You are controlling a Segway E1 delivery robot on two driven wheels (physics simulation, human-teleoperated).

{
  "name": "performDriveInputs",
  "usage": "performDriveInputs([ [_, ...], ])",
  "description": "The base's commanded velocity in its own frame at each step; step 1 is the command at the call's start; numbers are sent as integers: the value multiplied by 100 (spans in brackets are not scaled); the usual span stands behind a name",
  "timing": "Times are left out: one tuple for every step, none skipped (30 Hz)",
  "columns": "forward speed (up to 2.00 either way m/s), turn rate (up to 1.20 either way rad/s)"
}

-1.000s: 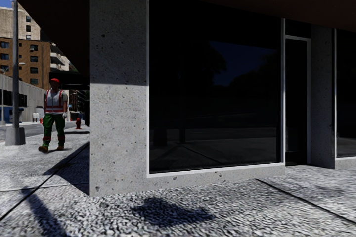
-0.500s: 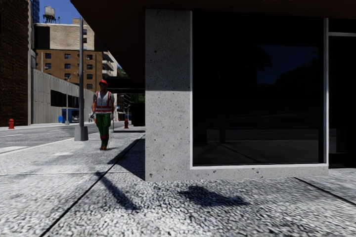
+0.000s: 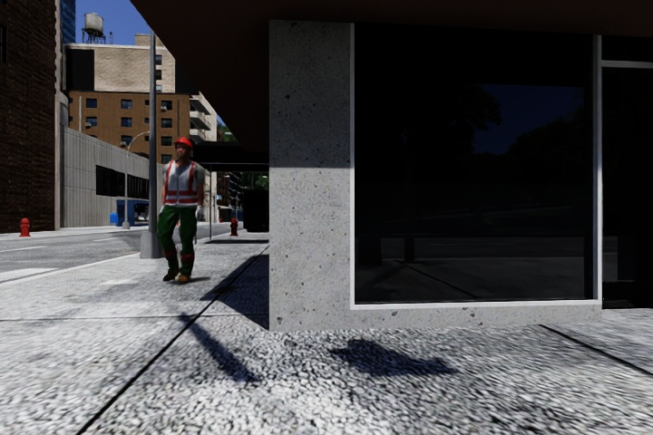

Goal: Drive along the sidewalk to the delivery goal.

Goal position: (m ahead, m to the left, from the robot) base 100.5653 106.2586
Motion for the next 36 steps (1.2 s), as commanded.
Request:
performDriveInputs([
  [61,49],
  [61,49],
  [72,50],
  [75,53],
  [76,59],
  [76,59],
  [76,63],
  [76,66],
  [76,67],
  [76,67],
  [76,67],
  [76,67],
  [76,67],
  [76,67],
  [76,67],
  [76,67],
  [76,67],
  [76,67],
  [76,67],
  [76,67],
  [74,67],
  [71,65],
  [69,62],
  [63,57],
  [63,57],
  [61,55],
  [61,55],
  [61,55],
  [59,55],
  [59,55],
  [58,55],
  [52,46],
  [23,0],
  [0,0],
  [0,0],
  [0,0],
])
